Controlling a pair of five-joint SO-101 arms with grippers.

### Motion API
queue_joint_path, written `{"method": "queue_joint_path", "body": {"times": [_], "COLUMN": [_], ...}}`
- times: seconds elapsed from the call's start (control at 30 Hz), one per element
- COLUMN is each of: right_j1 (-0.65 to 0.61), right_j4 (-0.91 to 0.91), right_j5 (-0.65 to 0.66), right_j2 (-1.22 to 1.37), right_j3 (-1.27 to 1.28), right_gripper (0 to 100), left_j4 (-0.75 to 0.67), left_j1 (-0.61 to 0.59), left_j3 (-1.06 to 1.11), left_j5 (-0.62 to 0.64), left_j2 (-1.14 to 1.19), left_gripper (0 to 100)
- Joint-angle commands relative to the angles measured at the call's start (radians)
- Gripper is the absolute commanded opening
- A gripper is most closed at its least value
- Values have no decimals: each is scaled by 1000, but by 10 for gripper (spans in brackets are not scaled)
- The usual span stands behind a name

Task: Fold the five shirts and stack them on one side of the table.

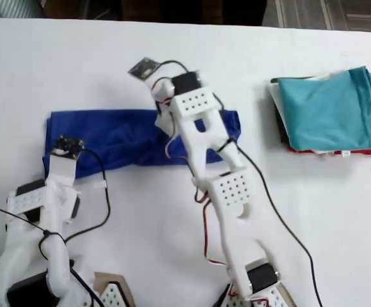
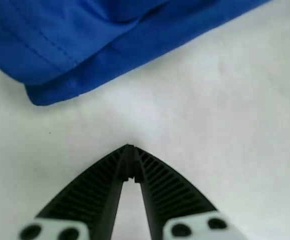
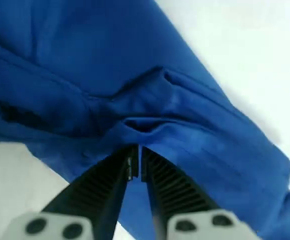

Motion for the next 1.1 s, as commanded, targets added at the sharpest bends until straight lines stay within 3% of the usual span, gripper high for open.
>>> {"method": "queue_joint_path", "body": {"times": [0.0, 0.27, 0.47, 0.7, 0.83, 1.07], "right_j1": [-28, -10, 39, 219, 292, 314], "right_j4": [-82, -246, -101, -31, 5, -2], "right_j5": [-8, -6, 0, 0, 0, 0], "right_j2": [8, 81, -36, -171, -145, -30], "right_j3": [-35, -40, -41, -35, -29, -40], "right_gripper": [20, 20, 20, 20, 20, 20], "left_j4": [-12, -12, -12, -12, -12, -12], "left_j1": [-9, -9, -9, -9, -9, -9], "left_j3": [1, 1, 1, 1, 1, -1], "left_j5": [5, 5, 5, 5, 5, 5], "left_j2": [-28, -28, -28, -28, -28, -28], "left_gripper": [28, 28, 28, 28, 28, 28]}}
